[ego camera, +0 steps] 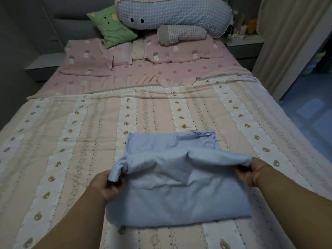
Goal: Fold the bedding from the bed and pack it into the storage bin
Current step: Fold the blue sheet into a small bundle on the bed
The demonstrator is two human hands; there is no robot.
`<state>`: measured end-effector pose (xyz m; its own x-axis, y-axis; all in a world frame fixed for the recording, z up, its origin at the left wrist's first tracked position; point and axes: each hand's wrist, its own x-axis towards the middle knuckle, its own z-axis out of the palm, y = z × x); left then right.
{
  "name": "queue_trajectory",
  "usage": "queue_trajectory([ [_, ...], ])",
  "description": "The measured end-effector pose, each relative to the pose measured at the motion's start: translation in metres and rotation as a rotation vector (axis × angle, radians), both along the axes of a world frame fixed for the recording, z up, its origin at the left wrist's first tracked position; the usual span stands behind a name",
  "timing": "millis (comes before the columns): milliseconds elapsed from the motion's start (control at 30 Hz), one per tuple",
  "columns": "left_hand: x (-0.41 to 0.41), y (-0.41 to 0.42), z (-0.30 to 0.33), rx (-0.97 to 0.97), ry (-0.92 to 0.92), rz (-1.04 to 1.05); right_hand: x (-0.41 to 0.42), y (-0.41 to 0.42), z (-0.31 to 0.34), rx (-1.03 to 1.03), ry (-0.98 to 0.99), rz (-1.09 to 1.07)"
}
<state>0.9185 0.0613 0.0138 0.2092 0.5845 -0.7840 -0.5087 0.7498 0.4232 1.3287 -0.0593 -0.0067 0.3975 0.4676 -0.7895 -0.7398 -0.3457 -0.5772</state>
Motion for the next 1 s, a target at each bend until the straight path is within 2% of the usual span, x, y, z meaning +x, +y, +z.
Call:
queue_trajectory([
  [100, 0.02, 0.042, 0.006, -0.003, 0.017, 0.037, 0.013, 0.047, 0.004, -0.072, 0.05, -0.032],
  [200, 0.039, 0.091, -0.001, 0.029, 0.067, 0.121, 0.02, 0.089, 0.005, -0.043, -0.049, 0.03],
  [300, 0.051, 0.115, -0.007, 0.172, 0.144, 0.032, 0.023, 0.116, -0.008, -0.121, -0.16, 0.178],
  [367, 0.05, 0.117, -0.024, 0.247, 0.299, -0.088, 0.02, 0.122, -0.026, -0.289, -0.397, 0.374],
  [433, 0.046, 0.109, -0.048, 0.302, 0.611, -0.277, 0.015, 0.118, -0.046, -0.508, -0.781, 0.682],
  [500, 0.034, 0.102, -0.082, 0.328, 0.93, -0.547, 0.004, 0.105, -0.064, -0.636, -0.967, 0.81],
  [567, 0.025, 0.095, -0.109, 0.205, 1.163, -0.638, -0.005, 0.093, -0.082, -0.751, -0.985, 0.833],
  [633, 0.022, 0.086, -0.124, 0.137, 1.28, -0.667, -0.005, 0.085, -0.098, -0.763, -0.998, 0.826],
  [700, 0.026, 0.084, -0.129, 0.342, 1.407, -0.703, -0.003, 0.077, -0.106, -0.716, -1.119, 0.771],
  [767, 0.033, 0.081, -0.126, 0.583, 1.538, -0.624, -0.001, 0.065, -0.11, -0.715, -1.235, 0.657],
  [800, 0.036, 0.078, -0.126, 0.635, 1.572, -0.592, -0.002, 0.058, -0.113, -0.736, -1.233, 0.623],
  [833, 0.037, 0.075, -0.127, 0.607, 1.592, -0.593, -0.005, 0.051, -0.116, -0.772, -1.188, 0.608],
  [900, 0.036, 0.072, -0.135, 0.458, 1.681, -0.619, -0.011, 0.046, -0.119, -0.896, -1.178, 0.595],
  [933, 0.037, 0.071, -0.137, 0.456, 1.764, -0.631, -0.014, 0.051, -0.12, -0.93, -1.278, 0.606],
  [1000, 0.05, 0.071, -0.14, 0.705, 1.847, -0.715, -0.027, 0.068, -0.122, -0.844, -1.53, 0.69],
])
